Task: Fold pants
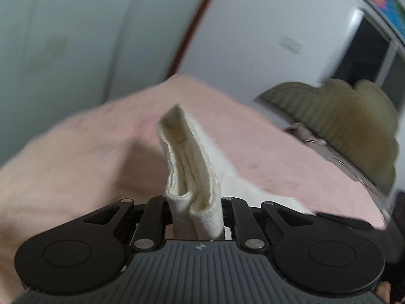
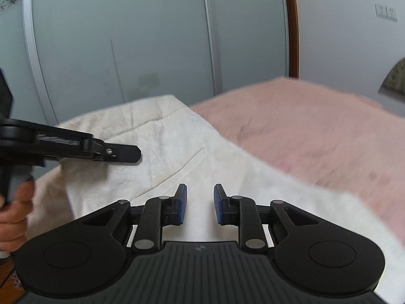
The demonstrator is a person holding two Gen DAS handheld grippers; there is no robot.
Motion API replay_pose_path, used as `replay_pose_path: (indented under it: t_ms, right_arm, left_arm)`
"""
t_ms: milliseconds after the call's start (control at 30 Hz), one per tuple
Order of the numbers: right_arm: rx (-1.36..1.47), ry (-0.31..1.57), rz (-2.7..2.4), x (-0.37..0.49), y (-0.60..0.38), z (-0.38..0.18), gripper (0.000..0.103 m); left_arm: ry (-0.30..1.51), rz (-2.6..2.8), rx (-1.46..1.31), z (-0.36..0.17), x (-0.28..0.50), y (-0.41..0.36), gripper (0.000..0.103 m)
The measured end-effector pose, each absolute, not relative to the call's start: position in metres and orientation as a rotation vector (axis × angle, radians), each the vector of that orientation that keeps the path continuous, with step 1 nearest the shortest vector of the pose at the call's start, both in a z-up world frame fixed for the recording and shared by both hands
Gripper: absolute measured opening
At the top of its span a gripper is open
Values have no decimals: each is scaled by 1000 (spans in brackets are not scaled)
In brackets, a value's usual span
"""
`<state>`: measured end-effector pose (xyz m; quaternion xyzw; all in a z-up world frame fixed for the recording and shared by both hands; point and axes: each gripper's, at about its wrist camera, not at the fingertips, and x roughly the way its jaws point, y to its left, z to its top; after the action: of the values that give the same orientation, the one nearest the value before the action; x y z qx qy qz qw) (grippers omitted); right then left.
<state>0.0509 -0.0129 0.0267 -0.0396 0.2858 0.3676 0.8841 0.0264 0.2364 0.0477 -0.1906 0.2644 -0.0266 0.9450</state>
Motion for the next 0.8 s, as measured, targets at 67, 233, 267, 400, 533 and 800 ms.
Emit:
replay_pose_path:
  t_ms: [67,233,267,400,533,800]
  right_arm:
    - [-94,548,764,48,-20,42,37]
    - [-94,411,818,18,-50,77,57]
    - [-108,390,815,14,-59,82,57]
    - [-78,377,815,12,-112,94,57]
    - [-69,373,756,15,-153,97,57]
    - [27,409,612,21,-228,78,57]
  left_arm:
    - [506,-108,-358,68,21,215,14]
    - [452,-166,-274,101,9,155,14]
    - [441,-177,-267,106,7,145,14]
    - [429,-259,-274,115,8,103,14]
    - [431,-330,-222,118,8,52,16]
    - [455,-452,-101,99,10,-56,21]
